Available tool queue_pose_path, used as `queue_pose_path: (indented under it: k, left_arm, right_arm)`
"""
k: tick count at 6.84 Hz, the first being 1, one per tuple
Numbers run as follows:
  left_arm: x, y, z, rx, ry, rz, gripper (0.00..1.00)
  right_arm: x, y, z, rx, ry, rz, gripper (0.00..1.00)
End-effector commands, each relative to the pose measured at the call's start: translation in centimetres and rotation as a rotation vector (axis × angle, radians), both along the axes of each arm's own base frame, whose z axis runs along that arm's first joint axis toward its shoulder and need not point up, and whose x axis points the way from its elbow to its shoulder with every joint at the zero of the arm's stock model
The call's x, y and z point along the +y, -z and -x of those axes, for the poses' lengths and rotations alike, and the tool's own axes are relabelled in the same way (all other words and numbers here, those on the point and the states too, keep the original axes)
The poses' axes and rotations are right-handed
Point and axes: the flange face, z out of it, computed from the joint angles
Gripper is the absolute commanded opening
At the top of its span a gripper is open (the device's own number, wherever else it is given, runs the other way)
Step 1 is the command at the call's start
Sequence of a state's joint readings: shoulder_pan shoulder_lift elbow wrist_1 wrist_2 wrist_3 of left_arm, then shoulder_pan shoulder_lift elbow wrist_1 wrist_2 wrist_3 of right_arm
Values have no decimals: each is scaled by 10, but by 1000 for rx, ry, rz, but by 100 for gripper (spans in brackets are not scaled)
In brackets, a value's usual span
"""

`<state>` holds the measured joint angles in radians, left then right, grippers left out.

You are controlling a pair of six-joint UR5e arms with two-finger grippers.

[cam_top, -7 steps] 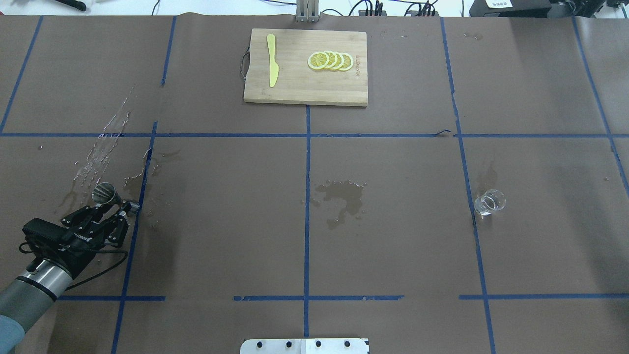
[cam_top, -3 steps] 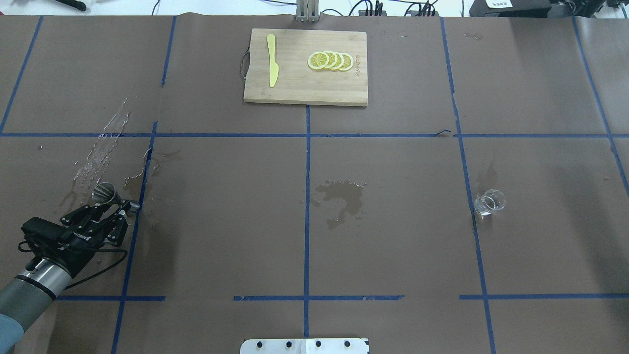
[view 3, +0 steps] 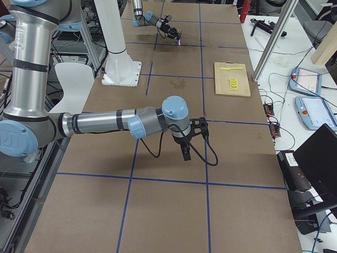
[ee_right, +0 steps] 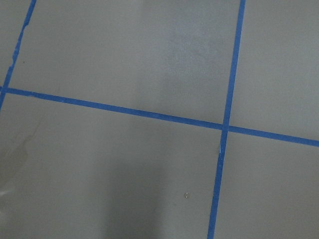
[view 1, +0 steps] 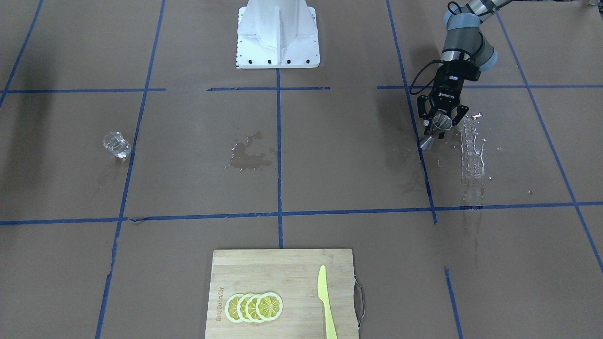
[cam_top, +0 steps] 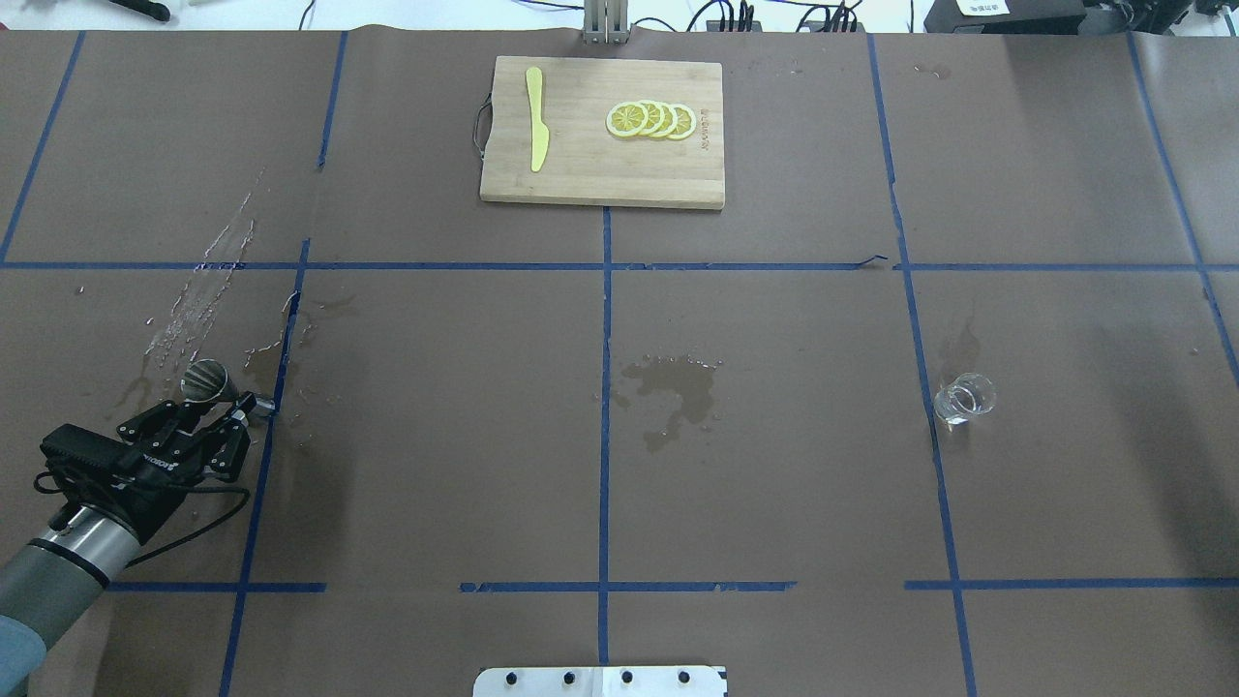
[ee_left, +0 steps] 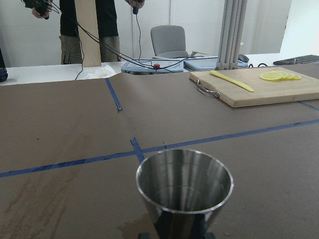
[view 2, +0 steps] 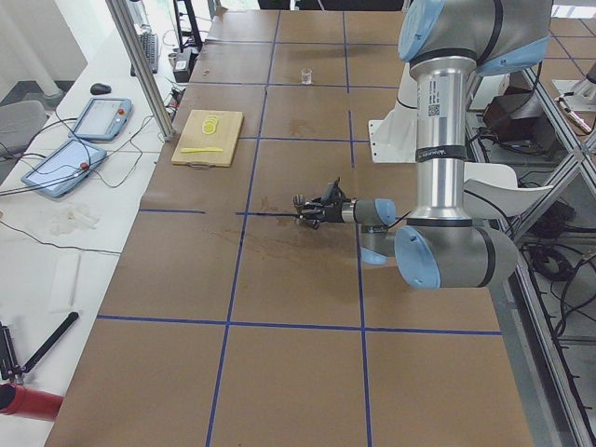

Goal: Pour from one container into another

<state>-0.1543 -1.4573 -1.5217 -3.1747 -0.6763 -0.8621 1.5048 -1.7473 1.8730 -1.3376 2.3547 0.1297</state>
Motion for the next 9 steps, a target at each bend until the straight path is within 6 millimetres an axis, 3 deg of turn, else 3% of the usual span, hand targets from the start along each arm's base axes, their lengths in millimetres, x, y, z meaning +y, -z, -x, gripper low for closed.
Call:
queue_pose_path:
  k: [1,7,9]
  left_arm:
    - [-1,0,1,-1,2,0,46]
    - [-1,0,-1,0,-13,2,45]
    - [-1,0,-1,0,-12,2,34]
  right_arm:
    - [0,0,0,0,0,0,100]
    - [0,-1,0,0,1,1,100]
    - [1,-1,0,0,1,2,100]
